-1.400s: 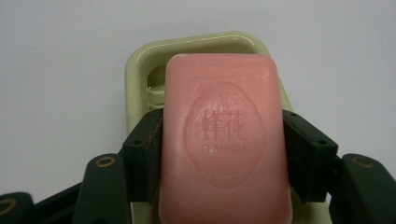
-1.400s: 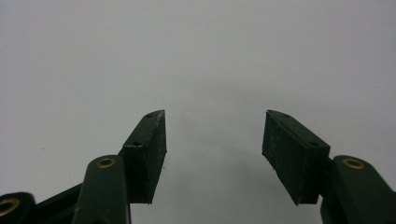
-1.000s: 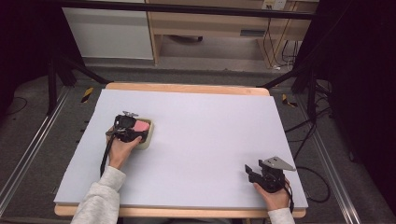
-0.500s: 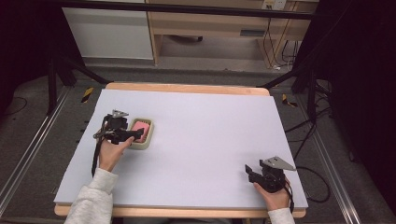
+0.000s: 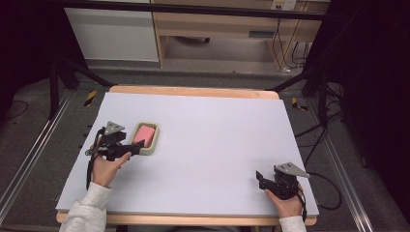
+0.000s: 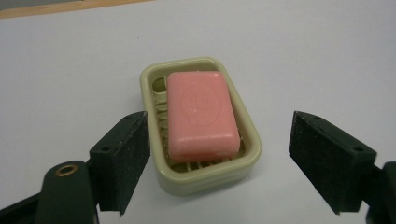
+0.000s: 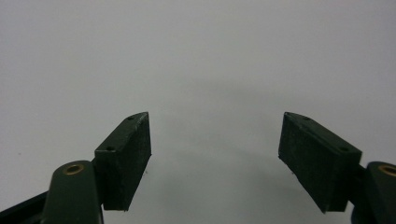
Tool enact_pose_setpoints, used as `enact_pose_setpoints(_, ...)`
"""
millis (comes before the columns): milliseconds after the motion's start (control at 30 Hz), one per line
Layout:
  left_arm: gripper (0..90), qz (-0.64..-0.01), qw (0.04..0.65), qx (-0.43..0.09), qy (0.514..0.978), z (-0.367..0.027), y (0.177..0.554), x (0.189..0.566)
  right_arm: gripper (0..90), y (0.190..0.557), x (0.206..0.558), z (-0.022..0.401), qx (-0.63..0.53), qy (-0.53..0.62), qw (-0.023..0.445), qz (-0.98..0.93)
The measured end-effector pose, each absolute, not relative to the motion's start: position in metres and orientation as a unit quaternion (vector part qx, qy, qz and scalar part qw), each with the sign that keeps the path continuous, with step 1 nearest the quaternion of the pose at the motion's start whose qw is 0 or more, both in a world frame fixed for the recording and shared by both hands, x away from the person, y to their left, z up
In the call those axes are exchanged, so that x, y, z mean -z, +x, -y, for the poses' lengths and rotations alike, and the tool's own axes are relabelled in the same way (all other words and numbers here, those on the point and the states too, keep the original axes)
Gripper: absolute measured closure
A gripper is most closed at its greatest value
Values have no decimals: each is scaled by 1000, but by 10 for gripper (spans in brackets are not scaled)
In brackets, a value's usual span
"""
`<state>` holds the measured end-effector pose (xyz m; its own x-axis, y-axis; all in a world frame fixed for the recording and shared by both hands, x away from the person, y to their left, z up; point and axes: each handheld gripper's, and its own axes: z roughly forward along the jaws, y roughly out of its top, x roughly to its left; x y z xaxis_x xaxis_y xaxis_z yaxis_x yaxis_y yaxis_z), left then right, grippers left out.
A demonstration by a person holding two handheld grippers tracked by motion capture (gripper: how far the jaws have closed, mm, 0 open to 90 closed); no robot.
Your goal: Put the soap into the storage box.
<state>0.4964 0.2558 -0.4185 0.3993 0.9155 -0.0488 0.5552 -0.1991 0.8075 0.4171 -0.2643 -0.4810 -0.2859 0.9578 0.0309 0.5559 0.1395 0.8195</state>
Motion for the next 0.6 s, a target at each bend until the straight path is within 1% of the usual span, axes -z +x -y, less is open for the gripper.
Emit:
enact_pose_setpoints(267, 213, -513, 399, -236, 722, -281, 476, 431, 246, 417, 482, 269, -369, 543, 270, -704)
enact_pose_setpoints(467, 232, -520, 386, -234, 725, -291, 465, 446, 245, 417, 483, 271, -367, 547, 273, -701)
enact_pose_setpoints(600, 235, -528, 387, -233, 719, -296, 459, 453, 244, 417, 483, 271, -366, 548, 274, -701)
